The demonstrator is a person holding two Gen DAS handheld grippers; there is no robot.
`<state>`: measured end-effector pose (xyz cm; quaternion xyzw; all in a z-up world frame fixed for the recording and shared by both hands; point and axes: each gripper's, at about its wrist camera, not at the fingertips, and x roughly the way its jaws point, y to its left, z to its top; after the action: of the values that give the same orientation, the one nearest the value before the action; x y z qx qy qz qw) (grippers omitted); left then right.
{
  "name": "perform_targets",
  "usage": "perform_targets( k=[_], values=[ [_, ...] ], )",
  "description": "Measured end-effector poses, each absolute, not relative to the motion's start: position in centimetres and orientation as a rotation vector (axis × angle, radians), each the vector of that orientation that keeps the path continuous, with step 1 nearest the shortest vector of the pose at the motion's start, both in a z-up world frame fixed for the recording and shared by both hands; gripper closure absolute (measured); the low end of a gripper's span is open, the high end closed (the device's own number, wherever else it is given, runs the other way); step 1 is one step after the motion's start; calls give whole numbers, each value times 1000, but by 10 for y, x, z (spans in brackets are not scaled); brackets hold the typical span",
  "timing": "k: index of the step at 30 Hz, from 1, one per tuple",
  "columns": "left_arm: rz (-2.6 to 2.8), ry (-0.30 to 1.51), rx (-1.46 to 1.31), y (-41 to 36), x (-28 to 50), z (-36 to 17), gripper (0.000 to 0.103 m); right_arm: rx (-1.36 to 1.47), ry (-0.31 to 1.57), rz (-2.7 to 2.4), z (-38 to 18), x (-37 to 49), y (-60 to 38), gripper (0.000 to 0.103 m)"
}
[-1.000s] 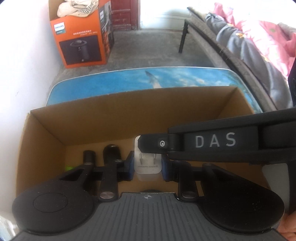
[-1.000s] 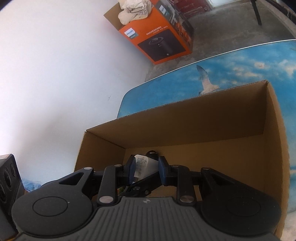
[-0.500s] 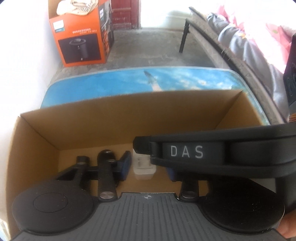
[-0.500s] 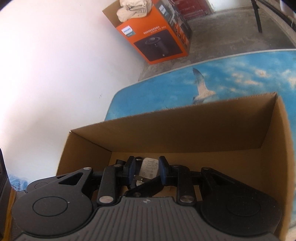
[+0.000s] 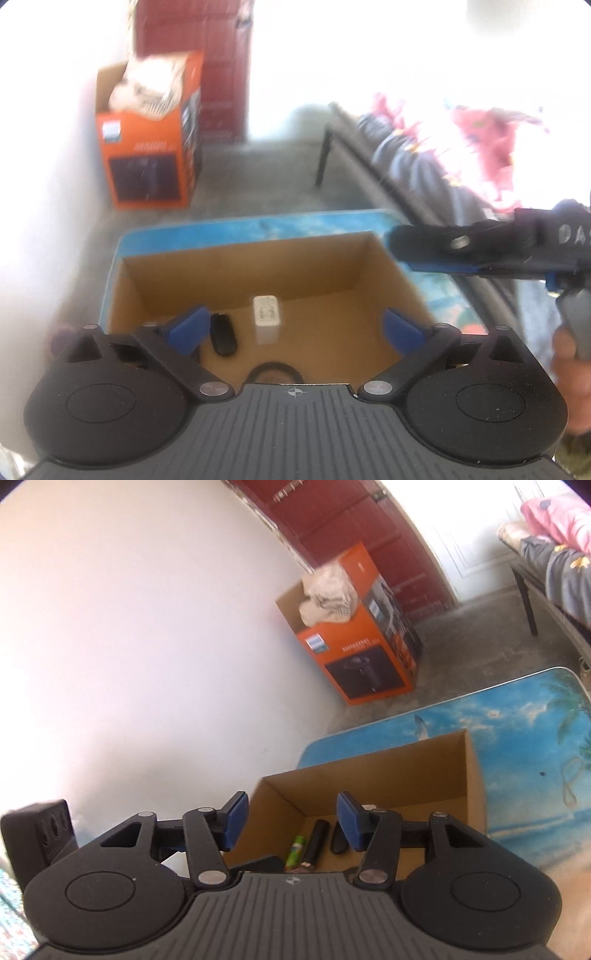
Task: Organize rigid objects
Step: 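Move the right gripper to the green dropper bottle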
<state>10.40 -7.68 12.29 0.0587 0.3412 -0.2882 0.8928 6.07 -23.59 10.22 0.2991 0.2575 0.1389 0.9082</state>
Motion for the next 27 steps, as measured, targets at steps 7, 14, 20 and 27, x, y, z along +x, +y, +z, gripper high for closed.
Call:
perform_targets(
  k=[7, 14, 20, 27],
  values=[
    [-716, 602, 128, -37, 29, 125, 0, 640, 478, 331, 118, -31, -234, 37],
    [-672, 568, 185, -41, -14, 67, 0, 573, 529, 321, 89, -46, -202, 32],
    [-563, 584, 237, -55, -15, 26, 4, 507, 574, 290, 43, -37, -165, 32],
    [-491, 571, 245, -60, -3, 6, 28, 470, 590, 259, 9, -18, -143, 35]
  ],
)
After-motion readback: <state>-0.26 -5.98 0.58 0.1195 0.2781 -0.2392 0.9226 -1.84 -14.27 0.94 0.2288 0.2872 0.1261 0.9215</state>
